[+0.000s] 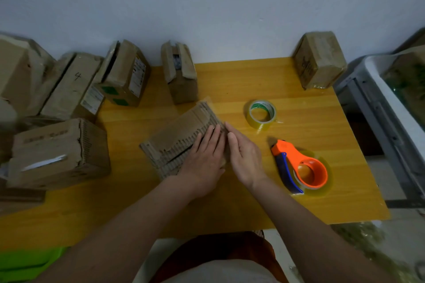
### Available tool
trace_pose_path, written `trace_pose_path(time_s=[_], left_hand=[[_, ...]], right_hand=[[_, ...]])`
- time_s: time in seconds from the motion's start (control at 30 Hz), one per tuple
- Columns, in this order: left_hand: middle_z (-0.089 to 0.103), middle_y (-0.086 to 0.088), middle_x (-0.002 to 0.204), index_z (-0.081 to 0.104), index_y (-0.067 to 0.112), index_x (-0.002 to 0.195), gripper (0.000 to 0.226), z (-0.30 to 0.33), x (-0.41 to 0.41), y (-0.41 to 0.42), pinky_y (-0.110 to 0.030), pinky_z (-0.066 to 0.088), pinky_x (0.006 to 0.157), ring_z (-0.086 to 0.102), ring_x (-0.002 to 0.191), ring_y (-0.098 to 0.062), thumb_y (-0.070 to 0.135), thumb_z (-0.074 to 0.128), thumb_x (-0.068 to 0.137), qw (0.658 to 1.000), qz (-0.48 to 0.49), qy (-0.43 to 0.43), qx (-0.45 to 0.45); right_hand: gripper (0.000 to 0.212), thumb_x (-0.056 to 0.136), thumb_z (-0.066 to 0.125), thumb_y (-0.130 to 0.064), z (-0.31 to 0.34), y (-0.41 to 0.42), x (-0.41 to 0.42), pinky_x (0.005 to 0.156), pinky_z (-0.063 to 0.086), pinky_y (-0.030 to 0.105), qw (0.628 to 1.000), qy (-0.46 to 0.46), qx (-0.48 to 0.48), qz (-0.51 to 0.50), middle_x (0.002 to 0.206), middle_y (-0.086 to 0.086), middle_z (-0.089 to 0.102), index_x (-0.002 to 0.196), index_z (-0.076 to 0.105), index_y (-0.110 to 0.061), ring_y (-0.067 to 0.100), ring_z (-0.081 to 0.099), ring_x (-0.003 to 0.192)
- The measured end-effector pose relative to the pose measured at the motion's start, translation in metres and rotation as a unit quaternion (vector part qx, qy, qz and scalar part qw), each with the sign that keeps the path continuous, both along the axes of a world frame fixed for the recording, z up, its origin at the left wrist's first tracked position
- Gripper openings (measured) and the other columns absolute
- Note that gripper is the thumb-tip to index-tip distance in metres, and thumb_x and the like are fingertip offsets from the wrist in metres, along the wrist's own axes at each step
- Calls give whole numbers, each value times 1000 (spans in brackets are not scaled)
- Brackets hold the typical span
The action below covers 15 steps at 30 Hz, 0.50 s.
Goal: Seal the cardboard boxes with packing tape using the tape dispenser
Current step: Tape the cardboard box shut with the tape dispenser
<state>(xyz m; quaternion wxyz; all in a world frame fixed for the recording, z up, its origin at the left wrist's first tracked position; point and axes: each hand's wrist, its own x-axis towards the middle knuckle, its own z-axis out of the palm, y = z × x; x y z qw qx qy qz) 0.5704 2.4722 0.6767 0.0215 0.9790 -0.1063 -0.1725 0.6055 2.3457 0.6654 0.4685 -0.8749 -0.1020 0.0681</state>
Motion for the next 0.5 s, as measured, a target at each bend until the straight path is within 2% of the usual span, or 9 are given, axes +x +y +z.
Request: trace_pose_path(time_s=[0.13,0.23,0.3,0.33,0.43,0.5], left_hand=[[-31,-6,156,-23,13,150,85,2,-2,4,-40,-14,119,-29,143,-21,41,41,101,1000,-6,-1,-13],[-31,-6,156,-22,13,150,86,4,-5,8,-40,-15,119,-29,143,-21,42,42,100,1000,-23,-4,-13],[-31,-5,157,-22,14,150,86,3,-10,14,-40,-13,120,-30,143,-20,44,41,100,999,-48,-8,-14],[-30,-3,157,-22,16,150,86,2,-13,18,-41,-12,120,-30,143,-19,46,41,99,998,-64,-9,-16],[-33,-4,155,-16,30,152,84,-3,-20,31,-45,-15,118,-33,142,-24,57,40,95,996,-83,-36,-21],[-34,-11,154,-13,40,151,82,-5,-20,34,-48,-18,115,-33,141,-30,65,39,92,997,-62,-51,-16]], right_hand=[[39,104,35,-28,-3,-4,8,110,36,32,997,67,35,-2,138,0,55,137,52,-17,13,48,129],[45,102,34,-39,-14,-12,6,103,44,40,990,116,73,-3,124,4,66,124,64,-15,16,57,118],[52,103,32,-42,-14,-21,5,96,47,40,985,160,63,4,110,8,71,109,72,-9,22,63,108],[51,104,31,-39,-13,-25,5,98,46,37,981,179,67,8,110,7,71,108,72,-9,21,63,108],[45,105,28,-33,-3,-22,11,113,33,34,981,157,115,-25,133,2,58,130,58,-11,12,49,128],[45,105,28,-34,3,-7,13,117,26,31,974,157,161,3,143,-3,47,141,45,-14,7,39,135]])
